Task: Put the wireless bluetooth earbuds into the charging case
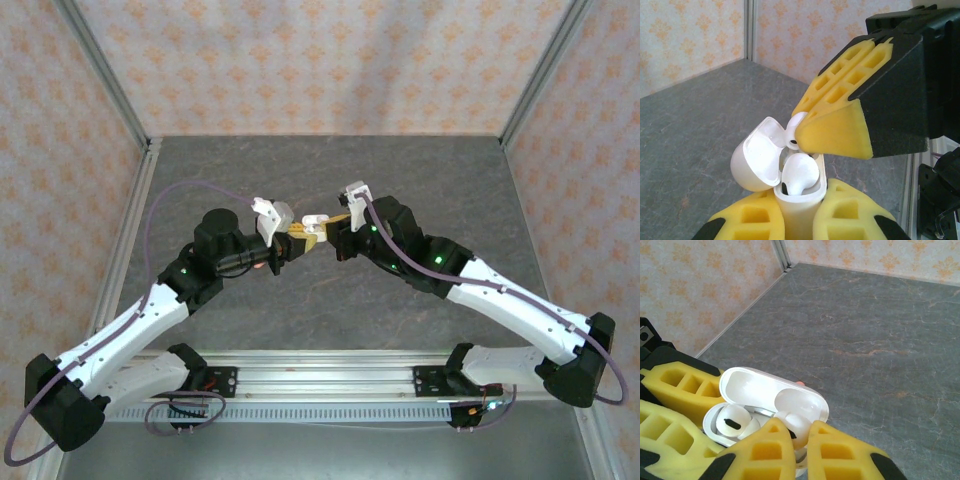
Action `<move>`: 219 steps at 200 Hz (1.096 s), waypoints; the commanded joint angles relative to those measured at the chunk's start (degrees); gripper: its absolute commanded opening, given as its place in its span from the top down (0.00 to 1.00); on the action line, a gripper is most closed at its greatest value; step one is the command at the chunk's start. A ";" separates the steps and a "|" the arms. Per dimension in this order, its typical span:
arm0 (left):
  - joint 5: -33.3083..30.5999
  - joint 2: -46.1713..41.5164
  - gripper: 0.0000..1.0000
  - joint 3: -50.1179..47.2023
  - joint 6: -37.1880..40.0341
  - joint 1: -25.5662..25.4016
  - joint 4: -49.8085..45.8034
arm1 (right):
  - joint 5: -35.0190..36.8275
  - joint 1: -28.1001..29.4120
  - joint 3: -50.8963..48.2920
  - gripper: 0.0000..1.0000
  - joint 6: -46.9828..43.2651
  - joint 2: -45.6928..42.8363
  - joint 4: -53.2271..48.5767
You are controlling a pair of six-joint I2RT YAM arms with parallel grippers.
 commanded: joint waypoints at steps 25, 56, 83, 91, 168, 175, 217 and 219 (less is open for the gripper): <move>1.08 -0.22 1.00 2.47 -0.18 -0.42 2.90 | -6.39 0.31 0.96 0.85 0.12 -0.22 -1.11; 1.08 -0.21 1.00 2.58 -0.23 -0.38 2.90 | -6.96 0.29 4.42 0.76 1.95 2.26 -5.35; 1.08 -0.31 1.00 2.30 -0.32 -0.42 2.86 | -5.48 0.30 8.33 0.71 3.39 4.40 -9.11; 1.01 -0.44 1.00 2.07 -0.38 -0.40 2.90 | -5.28 0.27 9.43 0.70 3.73 4.84 -10.15; 0.82 -1.04 1.00 1.73 -0.40 -0.42 3.08 | -7.12 0.00 15.21 0.67 6.61 7.12 -15.97; 0.73 -1.16 1.00 1.74 -0.41 -0.44 3.00 | -7.28 -0.08 15.38 0.67 6.78 7.17 -16.06; 0.48 -1.71 1.00 1.30 -0.33 -0.40 2.99 | -9.25 -0.73 16.26 0.64 7.79 7.19 -17.06; 0.47 -1.78 1.00 1.28 -0.34 -0.39 2.92 | -9.41 -0.78 16.30 0.64 7.89 7.13 -17.19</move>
